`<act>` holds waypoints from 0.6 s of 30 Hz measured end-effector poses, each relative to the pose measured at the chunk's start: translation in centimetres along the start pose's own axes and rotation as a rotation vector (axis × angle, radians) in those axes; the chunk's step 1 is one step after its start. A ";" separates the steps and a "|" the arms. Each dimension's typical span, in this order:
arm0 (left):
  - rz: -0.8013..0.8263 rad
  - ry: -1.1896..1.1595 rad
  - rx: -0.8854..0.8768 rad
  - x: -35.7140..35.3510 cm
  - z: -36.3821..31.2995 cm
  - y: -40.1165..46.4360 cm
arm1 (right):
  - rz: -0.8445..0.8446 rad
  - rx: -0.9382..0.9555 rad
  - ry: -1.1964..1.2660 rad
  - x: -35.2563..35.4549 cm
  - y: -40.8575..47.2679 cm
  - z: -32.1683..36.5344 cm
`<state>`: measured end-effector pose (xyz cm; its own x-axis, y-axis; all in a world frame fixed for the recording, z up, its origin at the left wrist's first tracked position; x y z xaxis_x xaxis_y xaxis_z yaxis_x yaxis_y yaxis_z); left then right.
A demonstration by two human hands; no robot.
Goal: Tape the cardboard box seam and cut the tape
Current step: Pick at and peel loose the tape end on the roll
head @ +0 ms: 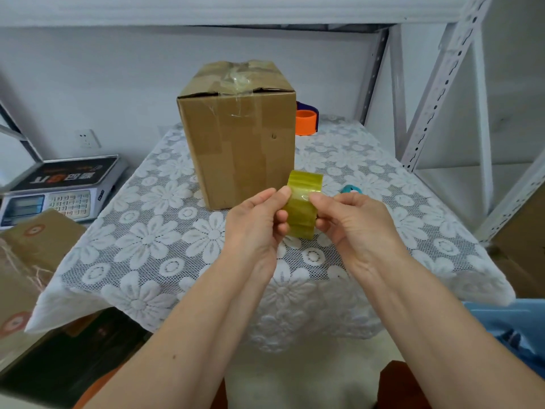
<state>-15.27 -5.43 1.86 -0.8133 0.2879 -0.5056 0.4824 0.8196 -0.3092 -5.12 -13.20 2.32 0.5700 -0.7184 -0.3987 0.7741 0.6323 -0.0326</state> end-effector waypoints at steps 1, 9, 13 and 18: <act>0.001 0.009 -0.008 0.0 -0.1 0.1 | 0.024 -0.034 0.042 0.0 0.0 0.0; 0.019 0.232 -0.190 -0.7 -0.2 -0.6 | 0.081 0.064 -0.349 0.0 0.0 0.3; 0.016 0.186 -0.154 -0.6 -0.3 -0.5 | 0.118 0.038 -0.287 0.1 0.4 0.3; -0.017 0.103 -0.096 -0.2 -0.5 0.0 | 0.275 -0.056 -0.147 0.0 0.5 0.7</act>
<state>-15.26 -5.28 2.33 -0.8527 0.3186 -0.4140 0.4386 0.8671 -0.2361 -4.54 -13.14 2.95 0.7930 -0.5496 -0.2627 0.5710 0.8209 0.0063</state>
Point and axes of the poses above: each hand's wrist, its own y-axis towards the middle knuckle, its own x-axis out of the back of the hand, z = x × y, the point moved 4 cm from there along y, towards the middle knuckle, and after that the axes turned 5 degrees about x, right-handed, at the moved point
